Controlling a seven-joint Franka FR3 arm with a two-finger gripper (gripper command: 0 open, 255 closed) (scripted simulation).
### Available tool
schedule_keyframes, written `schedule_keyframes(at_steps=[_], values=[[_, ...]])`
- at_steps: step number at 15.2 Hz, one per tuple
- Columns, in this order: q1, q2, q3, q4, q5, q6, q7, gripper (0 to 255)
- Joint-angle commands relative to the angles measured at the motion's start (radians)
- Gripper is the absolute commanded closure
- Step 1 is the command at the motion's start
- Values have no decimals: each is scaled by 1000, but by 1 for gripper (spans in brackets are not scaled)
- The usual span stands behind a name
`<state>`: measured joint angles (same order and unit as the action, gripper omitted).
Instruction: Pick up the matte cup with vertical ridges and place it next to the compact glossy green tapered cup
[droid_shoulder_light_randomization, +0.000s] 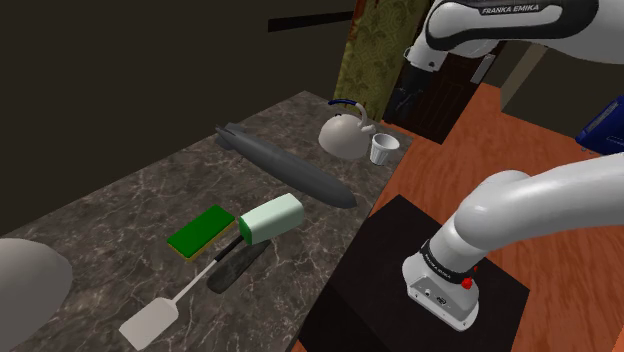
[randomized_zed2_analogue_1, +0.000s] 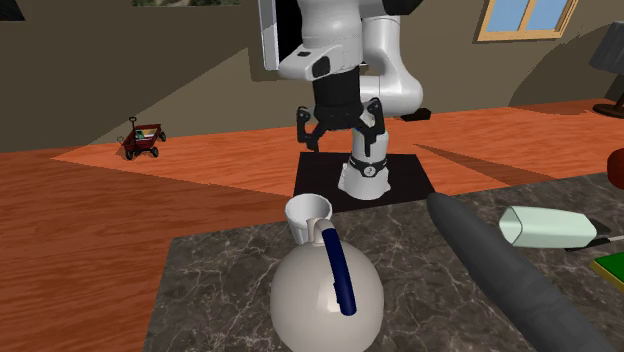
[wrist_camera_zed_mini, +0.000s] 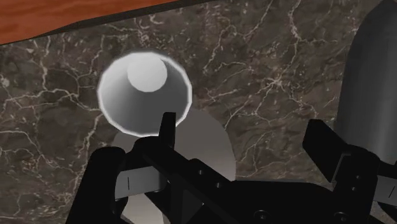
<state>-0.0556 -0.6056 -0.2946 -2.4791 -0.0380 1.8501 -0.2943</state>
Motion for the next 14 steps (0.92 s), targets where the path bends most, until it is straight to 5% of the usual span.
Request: schedule_keyframes(at_steps=[1, 10, 14], values=[[-7, 51, -51, 2, -6, 43, -60, 0], [5, 351, -266, 86, 73, 209, -350, 0], [9, 376, -271, 61, 88, 254, -365, 0]])
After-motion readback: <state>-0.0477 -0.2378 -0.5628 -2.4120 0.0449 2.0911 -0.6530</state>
